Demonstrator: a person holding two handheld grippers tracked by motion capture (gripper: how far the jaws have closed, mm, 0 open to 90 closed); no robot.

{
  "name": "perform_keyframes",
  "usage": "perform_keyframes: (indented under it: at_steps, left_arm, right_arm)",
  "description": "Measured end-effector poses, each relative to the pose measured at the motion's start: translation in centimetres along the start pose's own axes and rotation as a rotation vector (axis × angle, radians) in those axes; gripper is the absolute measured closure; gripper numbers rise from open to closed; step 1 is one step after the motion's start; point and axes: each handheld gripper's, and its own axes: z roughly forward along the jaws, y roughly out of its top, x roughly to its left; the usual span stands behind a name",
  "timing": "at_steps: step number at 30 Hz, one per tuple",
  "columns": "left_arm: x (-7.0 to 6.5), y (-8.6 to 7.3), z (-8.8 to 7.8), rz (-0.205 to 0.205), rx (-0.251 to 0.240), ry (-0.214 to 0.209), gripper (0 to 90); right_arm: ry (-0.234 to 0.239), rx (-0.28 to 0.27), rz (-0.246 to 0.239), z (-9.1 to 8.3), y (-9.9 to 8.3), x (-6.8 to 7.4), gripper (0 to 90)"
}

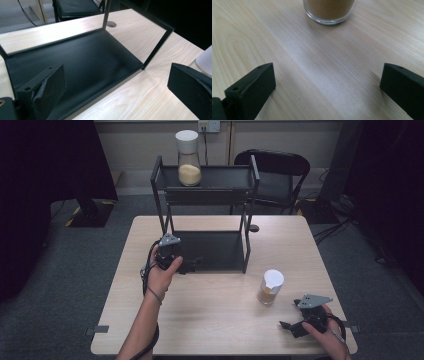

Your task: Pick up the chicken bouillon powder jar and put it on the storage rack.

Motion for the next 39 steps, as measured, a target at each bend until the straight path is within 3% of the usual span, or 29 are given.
perform_keyframes:
  at_steps: [17,39]
  left_arm:
    - [0.4,-4.9,0.7,-0.014,-0.005,0.016,1.3]
    - [-0.4,-9.6,1.8,0.019,0.119,0.072,1.5]
  right_arm:
    - [-0.003,0.0,0.003,0.0,0.0,0.1,0.0]
    - [-0.003,0.0,0.005,0.0,0.0,0.1,0.0]
